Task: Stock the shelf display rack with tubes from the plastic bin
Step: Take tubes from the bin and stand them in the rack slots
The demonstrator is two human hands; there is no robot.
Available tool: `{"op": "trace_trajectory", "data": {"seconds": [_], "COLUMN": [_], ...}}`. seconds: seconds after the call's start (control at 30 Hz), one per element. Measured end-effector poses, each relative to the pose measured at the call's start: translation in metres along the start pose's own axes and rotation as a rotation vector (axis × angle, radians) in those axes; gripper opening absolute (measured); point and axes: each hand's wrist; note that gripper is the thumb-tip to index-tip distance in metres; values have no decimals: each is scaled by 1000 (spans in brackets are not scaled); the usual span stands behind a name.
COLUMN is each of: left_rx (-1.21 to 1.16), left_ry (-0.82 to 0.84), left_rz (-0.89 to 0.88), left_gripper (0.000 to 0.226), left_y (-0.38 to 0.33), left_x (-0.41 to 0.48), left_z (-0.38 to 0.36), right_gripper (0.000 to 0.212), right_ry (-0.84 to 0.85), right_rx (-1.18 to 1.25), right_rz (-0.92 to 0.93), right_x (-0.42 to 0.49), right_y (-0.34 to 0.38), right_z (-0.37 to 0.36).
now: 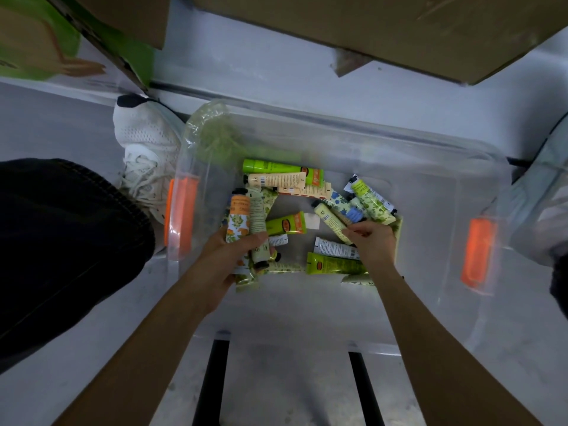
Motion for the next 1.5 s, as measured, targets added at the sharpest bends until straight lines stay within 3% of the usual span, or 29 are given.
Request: {"op": "trace_trajectory", "data": {"seconds": [0.17, 0.3, 0.4, 0.57, 0.77, 0.83, 0.87, 0.97, 1.03, 1.17, 1.5], "left_rx": [3, 10, 35, -16, -60, -80, -93, -117, -109, -107, -14], "left_ry": [8, 33, 45, 80, 170, 199, 212, 262, 310, 404, 525], "left_rz": [15, 22, 15, -34, -212, -290, -321, -392, -450, -532, -578], "left_gripper": [32, 29, 29, 25, 35, 37, 33, 19, 24, 44, 32], "left_y": [-1, -2, -4, -14, -57, -74, -83, -107, -123, -152, -179], "left_x": [0, -2, -6, -23, -73, -96, -107, -139, -158, -195, -259], "left_z": [0, -3, -7, -22, -45, -55, -59, -75, -83, -102, -123], "right_gripper": [28, 21, 12, 13, 9, 31, 33, 11, 13, 49, 22], "right_ry": [50, 26, 123, 397, 417, 405, 372, 224, 119, 59, -181], "right_rx": [-188, -158, 27, 582, 738, 739, 713, 687, 744, 798, 661], "right_rz": [58, 78, 84, 44, 221, 277, 317, 476, 557, 739, 917], "right_x": [4, -3, -20, -75, -120, -133, -139, -159, -169, -188, -228], "right_y": [-1, 6, 17, 45, 77, 91, 98, 119, 132, 148, 170], "right_z": [-8, -1, 19, 65, 130, 158, 173, 220, 247, 291, 341]}}
Point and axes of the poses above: each hand's wrist, its own x-axis towards the middle knuckle, its own z-axis out of the back of the hand, y = z × x, and after that the axes turned 14 degrees about -x, right-handed
